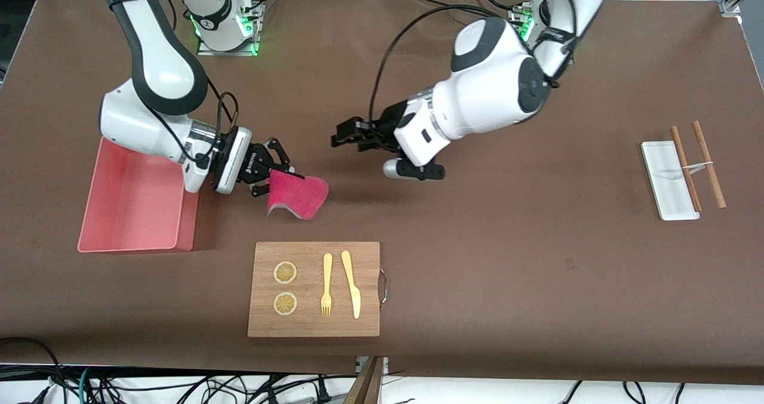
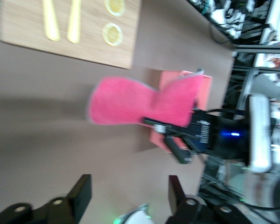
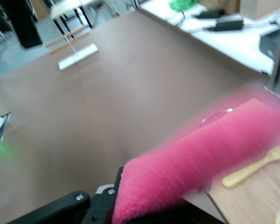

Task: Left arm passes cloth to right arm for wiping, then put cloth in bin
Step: 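Release the cloth from the left gripper and withdraw it, then wipe the table with the cloth in the right gripper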

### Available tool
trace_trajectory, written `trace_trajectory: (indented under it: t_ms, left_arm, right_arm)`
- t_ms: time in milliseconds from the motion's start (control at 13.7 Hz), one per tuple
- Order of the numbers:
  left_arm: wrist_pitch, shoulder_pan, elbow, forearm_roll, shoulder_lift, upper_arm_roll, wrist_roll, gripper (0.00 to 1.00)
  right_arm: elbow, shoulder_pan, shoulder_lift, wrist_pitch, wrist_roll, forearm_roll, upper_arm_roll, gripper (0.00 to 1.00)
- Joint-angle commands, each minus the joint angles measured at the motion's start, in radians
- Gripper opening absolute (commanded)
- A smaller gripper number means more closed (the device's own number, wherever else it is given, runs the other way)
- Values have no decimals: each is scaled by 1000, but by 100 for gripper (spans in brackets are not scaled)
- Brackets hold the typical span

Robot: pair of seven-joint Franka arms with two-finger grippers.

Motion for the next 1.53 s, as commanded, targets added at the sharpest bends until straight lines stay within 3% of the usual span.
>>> trace_trajectory:
  t_ms: [0,219,438,657,1021,1459]
  left_arm:
    - [-119,64,-19,167,-42,-6,38,100]
    - [-243,125,-19,356,-43,-4,159,100]
    - [-317,198,-14,399,-52,-3,321,100]
    - [-354,207,-16,526,-97,7,398,100]
    - [-444,158,-39,680,-244,80,463,100]
    - [-443,138,-244,702,-457,241,661,100]
  right_arm:
    - [-23,-1,-71,-75,257,-194,-26,0]
    - [-26,-2,-129,-167,567,-426,-50,0]
    - [-26,-2,-165,-249,909,-710,-60,0]
    - [-26,-2,-153,-266,1167,-886,-58,0]
    - [-26,-1,-19,-232,1486,-1083,-58,0]
    - [-23,2,169,-39,1606,-1106,-58,0]
